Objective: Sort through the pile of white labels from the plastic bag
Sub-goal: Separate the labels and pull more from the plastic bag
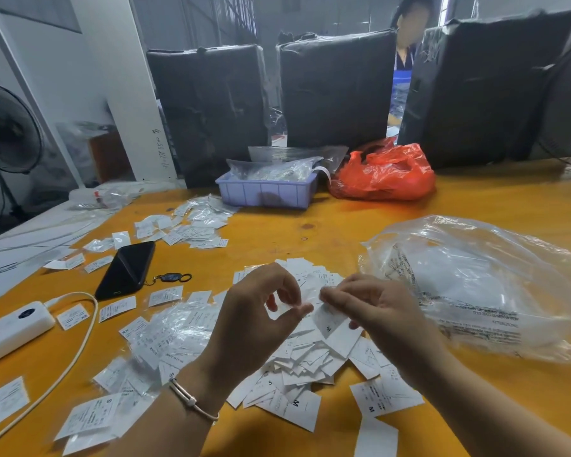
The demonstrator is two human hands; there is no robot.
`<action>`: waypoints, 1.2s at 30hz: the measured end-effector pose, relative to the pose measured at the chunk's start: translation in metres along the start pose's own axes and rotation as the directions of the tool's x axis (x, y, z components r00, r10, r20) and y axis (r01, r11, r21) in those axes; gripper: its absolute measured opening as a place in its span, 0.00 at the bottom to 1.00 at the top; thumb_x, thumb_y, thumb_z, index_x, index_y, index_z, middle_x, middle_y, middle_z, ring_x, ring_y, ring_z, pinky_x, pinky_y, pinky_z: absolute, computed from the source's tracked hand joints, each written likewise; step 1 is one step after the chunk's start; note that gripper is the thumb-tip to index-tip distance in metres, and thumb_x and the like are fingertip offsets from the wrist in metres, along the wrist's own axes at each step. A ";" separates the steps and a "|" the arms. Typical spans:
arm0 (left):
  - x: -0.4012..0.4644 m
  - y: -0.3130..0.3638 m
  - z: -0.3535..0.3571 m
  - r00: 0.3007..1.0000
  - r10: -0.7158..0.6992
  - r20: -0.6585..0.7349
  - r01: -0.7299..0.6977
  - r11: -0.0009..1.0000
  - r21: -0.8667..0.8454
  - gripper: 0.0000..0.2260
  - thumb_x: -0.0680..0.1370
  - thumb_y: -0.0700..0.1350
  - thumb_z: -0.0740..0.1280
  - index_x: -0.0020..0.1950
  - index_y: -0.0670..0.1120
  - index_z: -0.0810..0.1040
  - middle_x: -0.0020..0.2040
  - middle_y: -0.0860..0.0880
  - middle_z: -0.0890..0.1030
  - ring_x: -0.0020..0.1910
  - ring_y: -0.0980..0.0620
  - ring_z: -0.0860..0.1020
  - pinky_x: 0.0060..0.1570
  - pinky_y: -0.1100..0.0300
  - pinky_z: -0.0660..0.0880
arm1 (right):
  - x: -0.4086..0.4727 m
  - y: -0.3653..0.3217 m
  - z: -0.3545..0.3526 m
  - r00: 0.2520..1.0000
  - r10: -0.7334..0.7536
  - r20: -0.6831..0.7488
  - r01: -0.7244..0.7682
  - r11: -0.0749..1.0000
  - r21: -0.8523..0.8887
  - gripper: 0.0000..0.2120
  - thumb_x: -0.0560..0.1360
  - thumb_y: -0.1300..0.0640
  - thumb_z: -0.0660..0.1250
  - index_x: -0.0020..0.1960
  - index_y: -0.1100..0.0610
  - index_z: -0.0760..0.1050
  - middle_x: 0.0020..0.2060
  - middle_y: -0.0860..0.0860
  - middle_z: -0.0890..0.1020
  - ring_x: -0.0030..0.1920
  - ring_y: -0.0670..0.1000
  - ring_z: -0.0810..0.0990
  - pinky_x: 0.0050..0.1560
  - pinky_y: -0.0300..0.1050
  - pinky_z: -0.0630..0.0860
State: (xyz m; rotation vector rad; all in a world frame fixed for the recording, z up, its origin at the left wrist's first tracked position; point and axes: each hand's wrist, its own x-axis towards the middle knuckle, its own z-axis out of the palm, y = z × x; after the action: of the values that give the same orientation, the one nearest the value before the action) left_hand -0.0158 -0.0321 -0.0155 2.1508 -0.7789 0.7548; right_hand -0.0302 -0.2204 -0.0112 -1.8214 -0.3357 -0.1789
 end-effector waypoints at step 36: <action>0.001 -0.007 -0.003 0.812 -0.319 0.490 0.548 0.705 -0.450 0.09 0.69 0.40 0.78 0.46 0.38 0.84 0.37 0.46 0.84 0.37 0.52 0.82 0.41 0.64 0.77 | 0.001 0.005 -0.001 0.999 -0.032 0.005 0.032 1.000 0.001 0.08 0.69 0.67 0.71 0.32 0.59 0.82 0.32 0.52 0.81 0.35 0.51 0.77 0.38 0.47 0.73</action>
State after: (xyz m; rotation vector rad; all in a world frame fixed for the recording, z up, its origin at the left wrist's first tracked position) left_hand -0.0110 -0.0262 -0.0157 1.8043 -0.5339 -0.1677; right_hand -0.0277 -0.2229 -0.0149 -1.8166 -0.3686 -0.1958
